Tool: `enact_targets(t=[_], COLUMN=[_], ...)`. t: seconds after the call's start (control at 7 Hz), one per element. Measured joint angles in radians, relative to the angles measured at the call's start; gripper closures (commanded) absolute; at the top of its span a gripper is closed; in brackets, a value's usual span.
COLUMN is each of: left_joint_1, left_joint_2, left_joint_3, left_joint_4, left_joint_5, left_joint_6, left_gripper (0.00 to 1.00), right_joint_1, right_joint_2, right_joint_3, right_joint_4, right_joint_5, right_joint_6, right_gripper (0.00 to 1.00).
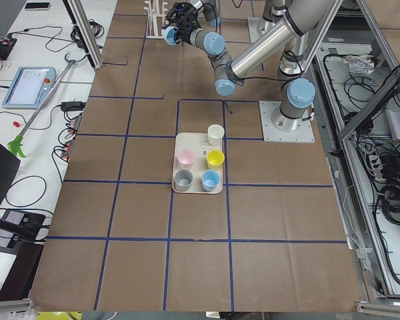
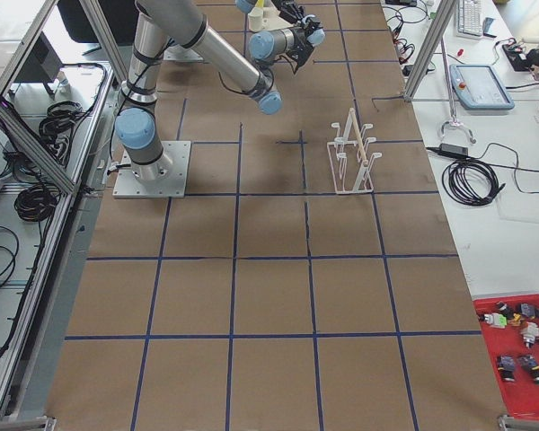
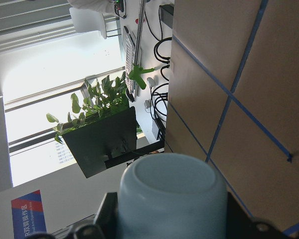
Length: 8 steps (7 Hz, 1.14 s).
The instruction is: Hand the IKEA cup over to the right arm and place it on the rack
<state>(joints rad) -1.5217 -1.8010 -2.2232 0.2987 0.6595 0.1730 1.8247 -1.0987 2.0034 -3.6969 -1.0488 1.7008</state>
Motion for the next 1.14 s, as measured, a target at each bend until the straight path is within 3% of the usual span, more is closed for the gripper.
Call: enact_targets(t=[0.14,0.29,0.43,0.71,1.14], left_joint_1=[0.000,0.000,0.000,0.000,0.002], left_joint_2=[0.000,0.001,0.001,0.001,0.025], left_joint_3=[0.000,0.001,0.002,0.004,-0.001], left_joint_4=[0.000,0.002,0.005,0.015,0.017], left_joint_5=[0.000,0.006,0.021,0.043,0.047], left_joint_6=[-0.004,-0.009,-0.020,-0.055,-0.071], left_gripper=[0.69,0.27,0.12,0.01,0.01], right_joint_1=[0.000,0.000,-0.001,-0.003,-0.014], right_joint_2=[0.000,-0.001,-0.001,-0.002,-0.007], right_joint_3=[0.000,0.001,0.000,-0.002,-0.005], right_joint_4=[0.000,0.000,0.000,0.000,-0.002], right_joint_5=[0.003,0.006,0.006,0.008,0.008], right_joint_6=[0.001,0.002,0.003,0.003,-0.006], right_gripper=[0.52,0.53,0.53,0.59,0.71])
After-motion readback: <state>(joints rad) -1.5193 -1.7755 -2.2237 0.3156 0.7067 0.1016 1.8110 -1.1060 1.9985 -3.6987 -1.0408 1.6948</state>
